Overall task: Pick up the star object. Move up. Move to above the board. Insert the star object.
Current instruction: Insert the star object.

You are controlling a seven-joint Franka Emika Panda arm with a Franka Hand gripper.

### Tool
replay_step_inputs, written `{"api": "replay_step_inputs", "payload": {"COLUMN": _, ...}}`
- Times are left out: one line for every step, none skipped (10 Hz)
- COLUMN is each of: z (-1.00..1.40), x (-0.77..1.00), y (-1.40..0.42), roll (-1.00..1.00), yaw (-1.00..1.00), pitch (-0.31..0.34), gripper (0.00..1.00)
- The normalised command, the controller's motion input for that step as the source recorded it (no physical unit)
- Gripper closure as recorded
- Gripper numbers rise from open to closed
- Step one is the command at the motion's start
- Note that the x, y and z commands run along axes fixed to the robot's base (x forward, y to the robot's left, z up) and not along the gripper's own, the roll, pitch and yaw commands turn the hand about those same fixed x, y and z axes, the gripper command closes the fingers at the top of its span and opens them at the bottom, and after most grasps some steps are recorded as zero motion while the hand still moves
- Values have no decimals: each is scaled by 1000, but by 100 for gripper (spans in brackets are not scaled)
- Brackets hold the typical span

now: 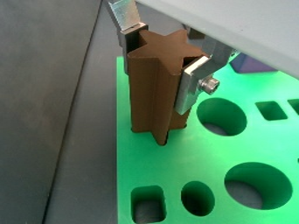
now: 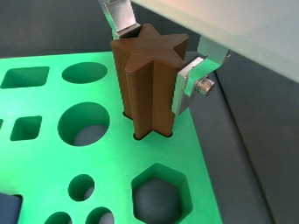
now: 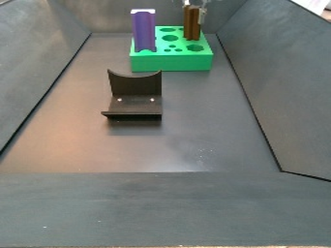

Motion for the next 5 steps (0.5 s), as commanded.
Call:
{"api": "replay_step_inputs", "payload": {"z": -783, "x": 0, "y": -60, "roll": 0, "yaw": 0, "pitch": -244, "gripper": 100}}
{"api": "replay_step_inputs", "payload": {"z": -723, "x": 0, "y": 0, "roll": 0, "yaw": 11, "pitch": -266, "gripper": 100}}
{"api": "replay_step_inputs", "payload": {"z": -194, "x": -9, "y": -66, "roll": 119, "yaw": 0, "pitch": -100, "gripper": 100}}
{"api": "replay_step_inputs", "payload": {"z": 0, "x": 26, "y": 0, "roll": 0, "yaw": 0, "pitch": 36, "gripper": 100}}
{"api": "replay_step_inputs", "payload": {"z": 0, "x": 0, "y": 0, "roll": 19, "yaw": 0, "pitch": 0, "gripper": 100}}
